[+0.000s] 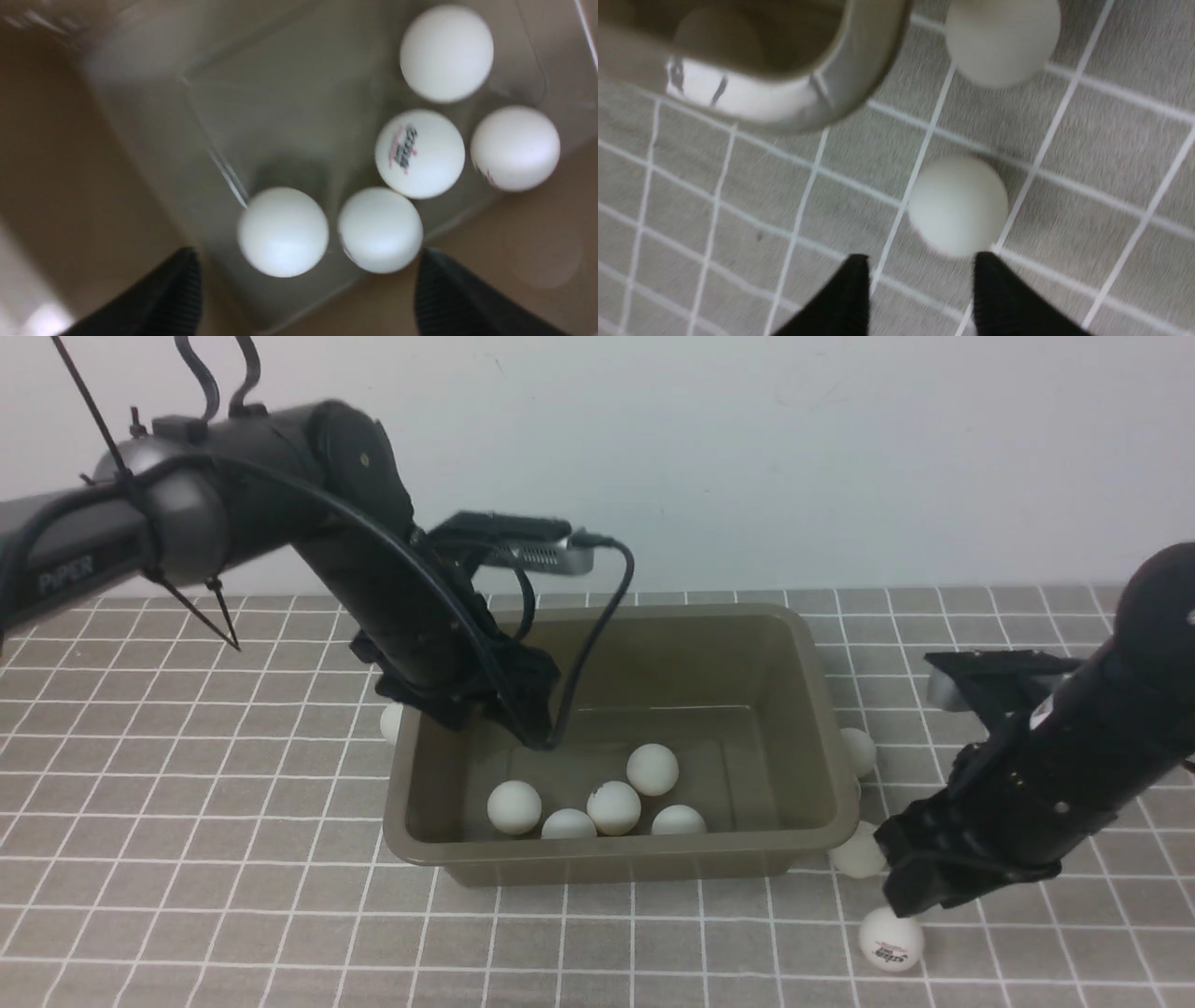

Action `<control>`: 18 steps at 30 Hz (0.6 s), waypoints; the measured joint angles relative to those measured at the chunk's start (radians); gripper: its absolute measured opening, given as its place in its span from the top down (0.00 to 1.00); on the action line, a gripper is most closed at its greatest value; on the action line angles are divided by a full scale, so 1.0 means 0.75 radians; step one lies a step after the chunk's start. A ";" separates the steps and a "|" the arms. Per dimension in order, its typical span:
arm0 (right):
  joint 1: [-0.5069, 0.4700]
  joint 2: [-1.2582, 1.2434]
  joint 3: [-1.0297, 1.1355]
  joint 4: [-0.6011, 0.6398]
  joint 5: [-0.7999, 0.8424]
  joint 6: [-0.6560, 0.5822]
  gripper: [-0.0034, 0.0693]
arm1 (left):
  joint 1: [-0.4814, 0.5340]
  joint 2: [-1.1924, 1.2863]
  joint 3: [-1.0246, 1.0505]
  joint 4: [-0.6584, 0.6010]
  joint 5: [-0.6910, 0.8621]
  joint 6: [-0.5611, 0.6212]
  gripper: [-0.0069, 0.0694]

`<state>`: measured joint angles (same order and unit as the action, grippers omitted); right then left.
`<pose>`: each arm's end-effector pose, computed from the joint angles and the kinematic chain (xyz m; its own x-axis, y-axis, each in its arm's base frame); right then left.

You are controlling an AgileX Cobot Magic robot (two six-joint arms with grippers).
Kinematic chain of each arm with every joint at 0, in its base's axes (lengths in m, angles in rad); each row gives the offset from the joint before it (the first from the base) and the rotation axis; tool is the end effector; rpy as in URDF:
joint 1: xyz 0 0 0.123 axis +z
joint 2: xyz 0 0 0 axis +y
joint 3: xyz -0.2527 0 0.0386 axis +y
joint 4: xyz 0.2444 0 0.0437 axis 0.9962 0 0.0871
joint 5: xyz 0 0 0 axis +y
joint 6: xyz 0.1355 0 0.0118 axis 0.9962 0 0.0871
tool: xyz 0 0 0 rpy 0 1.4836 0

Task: Put the table tennis balls into the box on the grey coffee tablecloth.
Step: 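Reach for and grasp a ping pong ball on the table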

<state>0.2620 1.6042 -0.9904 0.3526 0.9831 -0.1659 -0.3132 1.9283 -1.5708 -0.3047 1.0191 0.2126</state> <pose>0.2639 0.1113 0.1395 -0.9710 -0.2253 -0.0804 -0.2391 0.9269 0.2892 0.3774 -0.1588 0.1761 -0.8888 0.3379 -0.3097 0.4146 0.8808 -0.2289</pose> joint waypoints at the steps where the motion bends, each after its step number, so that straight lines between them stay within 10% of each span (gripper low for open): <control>1: 0.009 0.014 0.000 -0.014 -0.027 0.000 0.45 | 0.012 0.000 -0.035 0.021 0.027 -0.018 0.11; 6: 0.025 0.103 0.000 -0.065 -0.076 0.000 0.21 | 0.083 0.000 -0.190 0.137 0.192 -0.174 0.21; 9: 0.025 0.193 0.000 -0.109 -0.124 0.032 0.16 | 0.181 0.000 -0.289 0.223 0.260 -0.216 0.58; 11: 0.025 0.250 0.000 -0.118 -0.161 0.057 0.19 | 0.249 0.000 -0.307 0.253 0.272 -0.218 0.79; 15: 0.025 0.294 -0.002 -0.127 -0.169 0.060 0.45 | 0.365 0.001 -0.308 0.256 0.276 -0.216 0.90; 18: 0.026 0.275 -0.002 -0.127 -0.127 0.060 0.46 | 0.443 0.008 -0.308 0.248 0.277 -0.205 0.92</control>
<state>0.2815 1.8103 -0.9915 0.2570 0.8878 -0.1206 0.0189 1.9343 -1.8017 -0.1186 1.2271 0.0588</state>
